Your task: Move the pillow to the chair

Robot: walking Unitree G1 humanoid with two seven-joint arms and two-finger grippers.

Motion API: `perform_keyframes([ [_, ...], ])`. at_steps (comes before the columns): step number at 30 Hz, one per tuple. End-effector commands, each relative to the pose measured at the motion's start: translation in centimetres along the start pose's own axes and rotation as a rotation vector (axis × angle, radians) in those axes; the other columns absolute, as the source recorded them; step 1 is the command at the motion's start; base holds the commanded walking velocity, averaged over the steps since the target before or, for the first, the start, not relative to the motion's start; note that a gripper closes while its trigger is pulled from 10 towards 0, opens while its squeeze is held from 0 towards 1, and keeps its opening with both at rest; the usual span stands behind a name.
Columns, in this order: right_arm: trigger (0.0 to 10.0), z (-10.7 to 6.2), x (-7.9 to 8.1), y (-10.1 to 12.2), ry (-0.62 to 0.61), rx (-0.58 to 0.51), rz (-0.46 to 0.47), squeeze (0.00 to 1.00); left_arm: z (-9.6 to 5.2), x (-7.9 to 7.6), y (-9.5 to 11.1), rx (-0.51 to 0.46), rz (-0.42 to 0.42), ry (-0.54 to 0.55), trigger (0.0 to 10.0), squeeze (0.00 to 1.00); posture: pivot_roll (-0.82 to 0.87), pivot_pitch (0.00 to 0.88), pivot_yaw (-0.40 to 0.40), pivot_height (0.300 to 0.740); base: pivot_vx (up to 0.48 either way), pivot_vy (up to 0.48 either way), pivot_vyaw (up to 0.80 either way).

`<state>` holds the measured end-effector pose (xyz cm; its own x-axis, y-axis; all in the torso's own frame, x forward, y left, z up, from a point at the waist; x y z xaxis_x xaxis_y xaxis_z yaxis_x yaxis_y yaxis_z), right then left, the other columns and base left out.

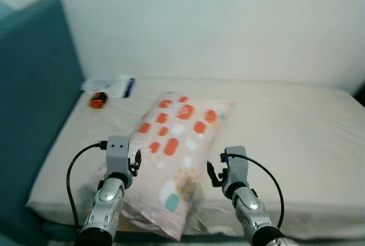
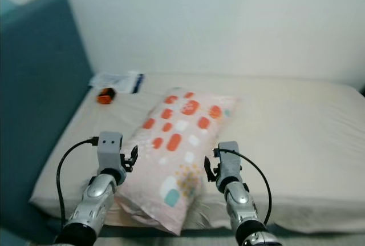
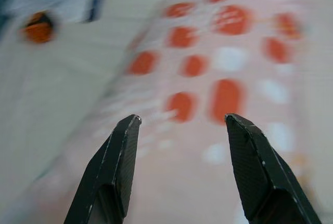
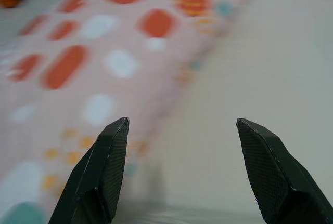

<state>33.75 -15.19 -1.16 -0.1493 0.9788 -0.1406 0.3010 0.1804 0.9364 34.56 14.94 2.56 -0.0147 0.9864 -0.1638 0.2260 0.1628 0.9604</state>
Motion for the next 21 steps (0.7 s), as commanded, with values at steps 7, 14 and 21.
perform_keyframes([
  [7, 10.0, -0.07, 0.27, -0.06, -0.004, -0.003, 0.019, 0.0, -0.22, 0.39, -0.3, 0.004, 0.007, 0.004, 10.0, 0.0, 0.05, 0.0, -0.056, 0.74, 0.0, 0.0, -0.57],
  [14, 10.0, -0.07, 0.18, -0.16, 0.001, 0.004, 0.005, 0.0, -0.39, 0.56, -0.34, -0.004, -0.005, 0.005, 10.0, 0.0, 0.06, 0.0, -0.069, 0.74, 0.0, 0.042, 0.0],
  [21, 10.0, 0.08, 0.12, 0.15, 0.001, -0.003, 0.003, 0.0, -0.34, 0.52, -0.01, -0.021, -0.01, 0.003, 10.0, 0.0, 0.07, 0.0, -0.072, 0.74, 0.0, 0.401, 0.0],
])
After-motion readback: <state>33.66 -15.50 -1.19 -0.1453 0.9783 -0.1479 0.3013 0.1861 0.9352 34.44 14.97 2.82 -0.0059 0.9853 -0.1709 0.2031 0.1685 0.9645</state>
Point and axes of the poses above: a point about 5 cm out from each wrist's last joint towards the gripper, its own z axis pointing out of the wrist towards the gripper, its own y axis along the axis of the wrist's last joint, x = y × z, the point moved 5 cm from there along z, pointing out of the wrist towards the gripper, and after that the axes turned 9 degrees about -z, right-handed, at the moved point
